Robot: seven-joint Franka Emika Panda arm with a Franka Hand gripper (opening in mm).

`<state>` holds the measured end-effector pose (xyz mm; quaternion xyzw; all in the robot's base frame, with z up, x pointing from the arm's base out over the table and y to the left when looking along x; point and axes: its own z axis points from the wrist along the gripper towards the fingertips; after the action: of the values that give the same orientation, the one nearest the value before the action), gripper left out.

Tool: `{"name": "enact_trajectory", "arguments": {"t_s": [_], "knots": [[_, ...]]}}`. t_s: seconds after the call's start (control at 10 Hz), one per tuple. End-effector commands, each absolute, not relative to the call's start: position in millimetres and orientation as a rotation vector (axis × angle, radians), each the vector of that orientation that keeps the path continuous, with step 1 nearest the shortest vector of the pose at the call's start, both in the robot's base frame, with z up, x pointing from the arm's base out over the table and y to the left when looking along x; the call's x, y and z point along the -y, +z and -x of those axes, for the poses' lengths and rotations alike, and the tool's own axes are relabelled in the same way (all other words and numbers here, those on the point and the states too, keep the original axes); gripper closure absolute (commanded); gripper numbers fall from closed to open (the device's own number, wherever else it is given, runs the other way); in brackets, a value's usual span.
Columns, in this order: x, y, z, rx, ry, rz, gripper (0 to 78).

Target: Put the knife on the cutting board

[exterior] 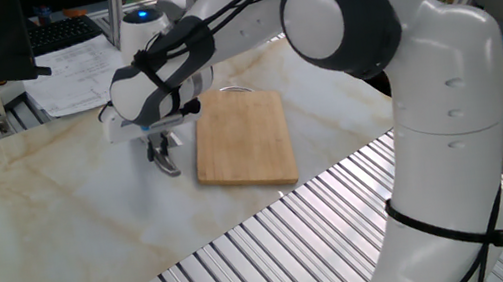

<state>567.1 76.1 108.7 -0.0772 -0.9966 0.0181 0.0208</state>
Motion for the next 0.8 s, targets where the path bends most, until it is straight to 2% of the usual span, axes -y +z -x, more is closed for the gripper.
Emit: {"name": "enact_trajectory", "arguments": {"t_s": [0.1,0.8], "knots": [[-72,121,-566,3.09,0.056,0.26,76.4],[-63,142,-560,3.086,0.055,0.302,76.4]]}}
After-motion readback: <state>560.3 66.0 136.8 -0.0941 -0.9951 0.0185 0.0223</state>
